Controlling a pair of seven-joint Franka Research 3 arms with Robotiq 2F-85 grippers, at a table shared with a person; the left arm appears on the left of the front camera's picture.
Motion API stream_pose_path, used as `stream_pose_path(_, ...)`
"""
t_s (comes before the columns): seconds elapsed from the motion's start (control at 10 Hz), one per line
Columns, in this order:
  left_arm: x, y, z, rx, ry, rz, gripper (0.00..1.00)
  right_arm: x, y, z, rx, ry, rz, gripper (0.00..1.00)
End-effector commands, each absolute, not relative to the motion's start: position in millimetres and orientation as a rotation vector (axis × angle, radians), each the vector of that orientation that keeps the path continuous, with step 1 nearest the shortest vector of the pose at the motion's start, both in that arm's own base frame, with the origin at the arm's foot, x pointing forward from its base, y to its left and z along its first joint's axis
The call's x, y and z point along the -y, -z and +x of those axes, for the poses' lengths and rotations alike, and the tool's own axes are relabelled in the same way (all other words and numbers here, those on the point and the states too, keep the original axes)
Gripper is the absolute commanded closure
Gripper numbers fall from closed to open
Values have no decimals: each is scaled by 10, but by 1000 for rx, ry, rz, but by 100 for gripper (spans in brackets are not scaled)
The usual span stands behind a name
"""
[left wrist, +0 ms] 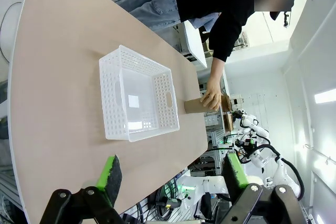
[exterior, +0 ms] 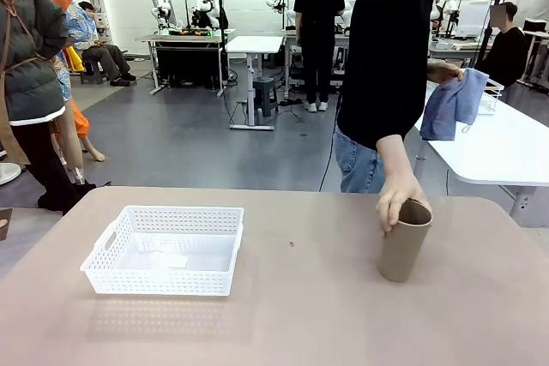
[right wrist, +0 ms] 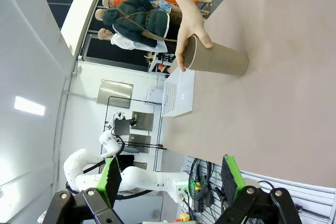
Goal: Clean and organize the cups into the basket.
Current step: Pick up the Organizing basket and move it to the center of the table, then pick up the Reusable plastic cup from the right side of the table and place it inside the Organizing basket.
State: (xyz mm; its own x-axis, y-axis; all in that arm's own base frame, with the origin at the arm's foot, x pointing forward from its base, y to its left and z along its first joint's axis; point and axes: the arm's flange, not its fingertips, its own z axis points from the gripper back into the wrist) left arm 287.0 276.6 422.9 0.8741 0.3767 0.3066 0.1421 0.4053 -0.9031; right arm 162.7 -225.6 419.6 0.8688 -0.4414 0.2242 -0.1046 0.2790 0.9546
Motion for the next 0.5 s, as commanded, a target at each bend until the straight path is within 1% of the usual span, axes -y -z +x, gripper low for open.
stream_pose_path(0.0,-2783,-4231,2839,503,-146,-1154,0,2263,-4196,1621,509,235,1288,0)
stream_pose_path(0.4,-2783,-4231,2839,503,-146,-1154,0,2263,-4196,1621,509,235,1288,0)
